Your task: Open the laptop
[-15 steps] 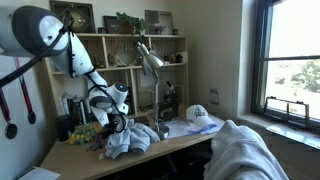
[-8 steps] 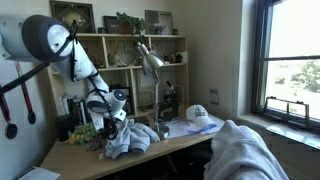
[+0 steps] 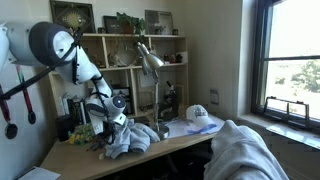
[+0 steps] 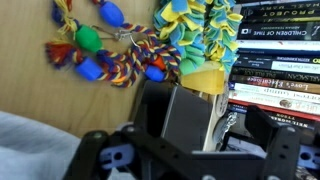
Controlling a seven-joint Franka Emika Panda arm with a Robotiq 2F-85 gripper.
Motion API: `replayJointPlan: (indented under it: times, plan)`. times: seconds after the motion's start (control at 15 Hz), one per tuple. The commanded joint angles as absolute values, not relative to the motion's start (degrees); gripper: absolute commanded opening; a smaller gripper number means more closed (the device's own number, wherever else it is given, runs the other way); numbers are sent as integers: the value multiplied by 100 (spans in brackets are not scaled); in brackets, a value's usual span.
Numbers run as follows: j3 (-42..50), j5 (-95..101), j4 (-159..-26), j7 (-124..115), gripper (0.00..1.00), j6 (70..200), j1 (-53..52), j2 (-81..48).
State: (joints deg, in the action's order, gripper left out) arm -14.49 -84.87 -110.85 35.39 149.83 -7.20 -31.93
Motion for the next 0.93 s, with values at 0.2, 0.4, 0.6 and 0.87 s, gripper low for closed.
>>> replayJointPlan:
  times: [0.2, 0.4, 0.6, 0.87]
  plan:
    - [-1198, -8794, -10911, 3786, 100, 14892, -944, -3313]
    - [-1168, -8783, -10906, 3778, 100, 14851, -946, -3379]
    - [-1147, -9070, -10871, 4094, 100, 14708, -872, -3486]
    - [-1038, -9449, -10807, 4418, 100, 14554, -900, -3596]
